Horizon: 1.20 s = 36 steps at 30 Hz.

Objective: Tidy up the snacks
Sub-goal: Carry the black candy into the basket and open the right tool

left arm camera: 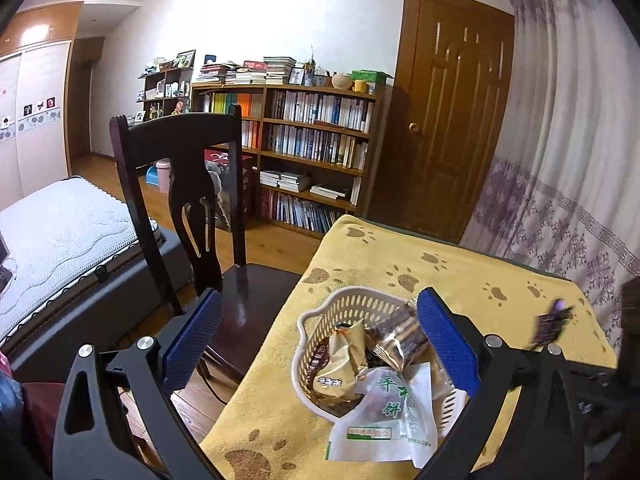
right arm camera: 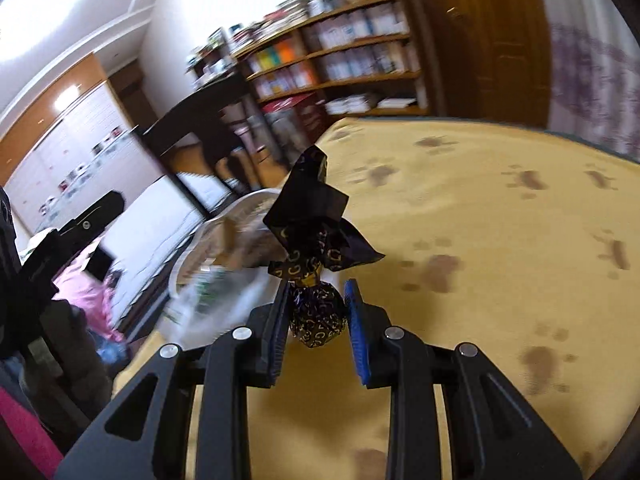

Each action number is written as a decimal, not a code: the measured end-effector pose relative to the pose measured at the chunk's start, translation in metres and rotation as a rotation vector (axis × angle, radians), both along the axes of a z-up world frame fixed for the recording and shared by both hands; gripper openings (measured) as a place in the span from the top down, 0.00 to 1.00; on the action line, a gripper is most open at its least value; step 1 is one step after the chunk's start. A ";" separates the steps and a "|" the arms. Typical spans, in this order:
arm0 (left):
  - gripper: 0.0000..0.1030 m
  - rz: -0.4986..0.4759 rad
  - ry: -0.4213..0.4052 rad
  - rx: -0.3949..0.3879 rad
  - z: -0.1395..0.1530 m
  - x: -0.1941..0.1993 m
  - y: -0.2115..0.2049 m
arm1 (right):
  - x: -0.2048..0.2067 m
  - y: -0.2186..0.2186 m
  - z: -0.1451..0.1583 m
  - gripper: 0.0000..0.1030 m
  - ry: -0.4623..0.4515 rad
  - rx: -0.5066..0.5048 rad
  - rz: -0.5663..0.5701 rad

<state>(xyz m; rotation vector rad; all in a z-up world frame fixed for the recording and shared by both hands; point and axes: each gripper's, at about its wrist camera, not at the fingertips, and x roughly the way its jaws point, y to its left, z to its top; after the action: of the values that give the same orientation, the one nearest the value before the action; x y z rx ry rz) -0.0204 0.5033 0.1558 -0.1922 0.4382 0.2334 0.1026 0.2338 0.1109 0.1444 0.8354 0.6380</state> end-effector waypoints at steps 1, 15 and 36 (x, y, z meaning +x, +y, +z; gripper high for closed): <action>0.04 0.001 -0.001 -0.006 0.000 -0.001 0.002 | 0.003 0.015 -0.002 0.73 0.025 0.011 0.033; 0.04 0.011 -0.007 -0.030 -0.002 -0.003 0.008 | 0.002 0.033 -0.007 0.72 0.038 0.021 0.034; 0.04 -0.004 -0.018 -0.023 0.003 -0.005 0.003 | -0.008 0.038 -0.016 0.59 -0.100 -0.157 -0.003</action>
<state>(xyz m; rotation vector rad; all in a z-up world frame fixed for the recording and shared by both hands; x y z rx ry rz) -0.0257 0.5064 0.1585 -0.2161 0.4238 0.2229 0.0950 0.2715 0.0947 -0.0285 0.7847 0.5698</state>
